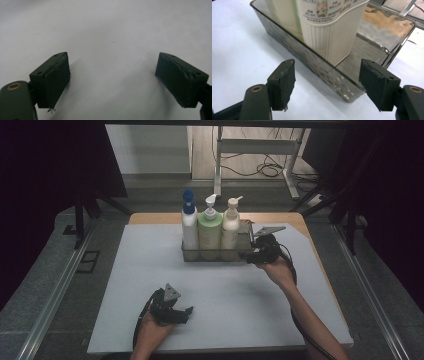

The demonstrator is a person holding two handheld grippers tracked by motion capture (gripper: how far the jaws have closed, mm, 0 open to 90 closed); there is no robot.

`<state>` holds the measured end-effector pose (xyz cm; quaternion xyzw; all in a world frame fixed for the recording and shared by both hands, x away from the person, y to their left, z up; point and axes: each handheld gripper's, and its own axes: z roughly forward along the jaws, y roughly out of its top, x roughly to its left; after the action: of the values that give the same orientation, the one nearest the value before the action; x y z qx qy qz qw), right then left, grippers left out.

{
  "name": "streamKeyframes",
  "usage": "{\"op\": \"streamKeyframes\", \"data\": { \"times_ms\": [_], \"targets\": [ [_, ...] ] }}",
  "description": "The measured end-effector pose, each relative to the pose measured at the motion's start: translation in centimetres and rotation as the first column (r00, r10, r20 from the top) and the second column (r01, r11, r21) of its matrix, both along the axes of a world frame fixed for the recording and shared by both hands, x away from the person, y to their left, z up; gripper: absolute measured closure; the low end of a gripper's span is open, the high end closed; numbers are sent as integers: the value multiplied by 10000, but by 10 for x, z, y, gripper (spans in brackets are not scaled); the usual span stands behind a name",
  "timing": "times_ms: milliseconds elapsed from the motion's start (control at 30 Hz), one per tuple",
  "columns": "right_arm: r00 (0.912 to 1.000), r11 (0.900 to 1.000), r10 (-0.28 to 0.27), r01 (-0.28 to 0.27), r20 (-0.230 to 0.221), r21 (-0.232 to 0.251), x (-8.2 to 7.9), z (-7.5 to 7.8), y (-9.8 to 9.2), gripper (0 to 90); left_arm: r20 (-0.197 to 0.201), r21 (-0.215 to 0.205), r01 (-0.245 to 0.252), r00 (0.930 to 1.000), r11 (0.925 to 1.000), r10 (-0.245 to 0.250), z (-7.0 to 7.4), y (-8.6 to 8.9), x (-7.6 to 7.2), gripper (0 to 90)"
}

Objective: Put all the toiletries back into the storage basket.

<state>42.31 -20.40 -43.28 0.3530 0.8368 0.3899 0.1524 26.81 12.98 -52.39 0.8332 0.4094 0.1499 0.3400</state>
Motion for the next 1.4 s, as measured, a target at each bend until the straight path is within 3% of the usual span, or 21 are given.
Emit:
{"op": "streamKeyframes", "data": {
  "times_ms": [233, 433, 1067, 1400],
  "targets": [
    [9997, 9997, 220, -220, 56, -42, -10, 4, -3, 223, -1, -1, 1, 10000, 10000, -1, 0, 0, 0, 124],
    [9994, 9988, 328, -326, 55, -365, -17, 5, -5, 137, -1, 0, 0, 10000, 10000, 0, 0, 0, 0, 124],
    [9964, 9949, 673, -632, 507, -785, -49, 4, -21, 31, 5, 4, 1, 10000, 10000, -1, 0, 0, 0, 124],
    [9959, 9937, 719, -668, 550, -900, -69, -1, -39, 0, 14, -2, -3, 10000, 10000, 3, 0, 0, 0, 124]
  ]
}}
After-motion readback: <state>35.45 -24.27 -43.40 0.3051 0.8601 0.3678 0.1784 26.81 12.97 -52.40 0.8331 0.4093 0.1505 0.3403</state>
